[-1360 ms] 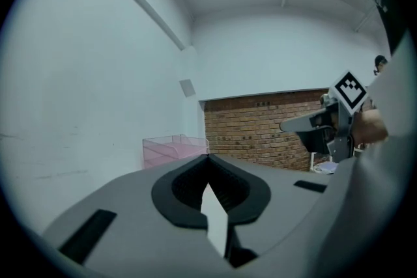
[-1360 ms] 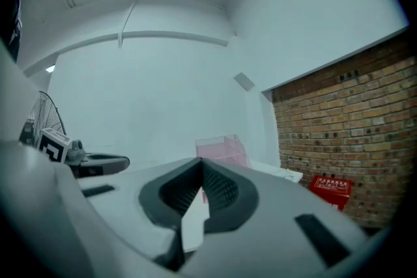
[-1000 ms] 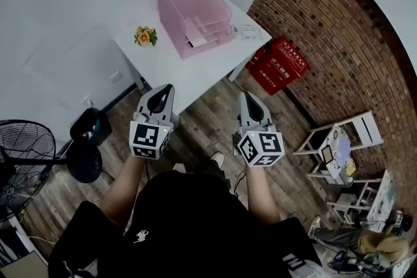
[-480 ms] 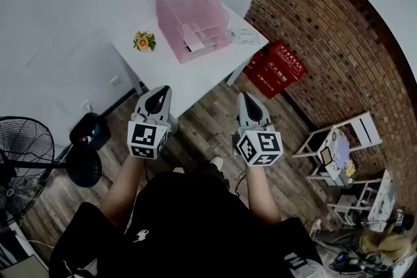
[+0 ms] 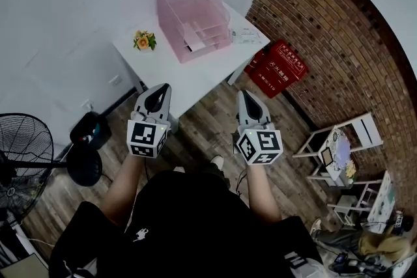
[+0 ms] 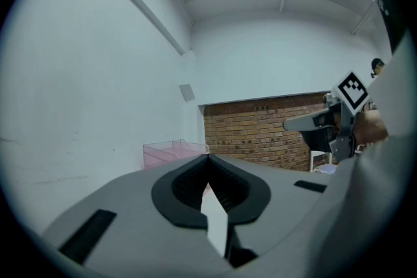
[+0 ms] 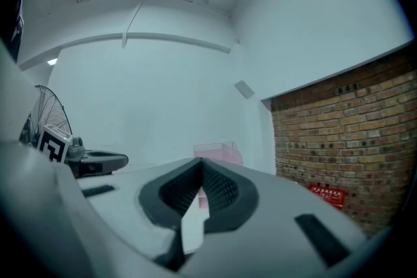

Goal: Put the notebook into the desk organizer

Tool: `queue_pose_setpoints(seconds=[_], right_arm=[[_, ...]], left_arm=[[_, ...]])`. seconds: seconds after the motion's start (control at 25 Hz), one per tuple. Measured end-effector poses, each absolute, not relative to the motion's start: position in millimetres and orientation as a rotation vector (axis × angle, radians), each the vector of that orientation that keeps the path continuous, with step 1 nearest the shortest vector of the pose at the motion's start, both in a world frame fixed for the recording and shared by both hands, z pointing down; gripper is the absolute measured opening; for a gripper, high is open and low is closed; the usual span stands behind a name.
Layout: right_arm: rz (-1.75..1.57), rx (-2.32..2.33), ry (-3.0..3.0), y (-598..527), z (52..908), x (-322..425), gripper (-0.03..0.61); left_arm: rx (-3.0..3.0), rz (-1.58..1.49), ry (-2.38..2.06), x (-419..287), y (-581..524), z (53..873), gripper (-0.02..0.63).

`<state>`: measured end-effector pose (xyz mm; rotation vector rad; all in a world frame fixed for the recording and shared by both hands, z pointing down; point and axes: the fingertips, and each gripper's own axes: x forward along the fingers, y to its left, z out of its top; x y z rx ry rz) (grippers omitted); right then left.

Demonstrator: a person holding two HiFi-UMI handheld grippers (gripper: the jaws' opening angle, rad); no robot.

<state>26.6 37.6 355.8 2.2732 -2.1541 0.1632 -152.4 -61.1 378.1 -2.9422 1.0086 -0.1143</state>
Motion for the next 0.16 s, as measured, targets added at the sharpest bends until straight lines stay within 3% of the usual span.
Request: queue_pose_setpoints(seconds=[0.16], right_arm=[[0.161,2.272,-2.153,31.1,356.8,27.7,0.002]], left_arm=[[-2.942,-0.117,1.011,-151.8,-67.3,379.3,0.003]])
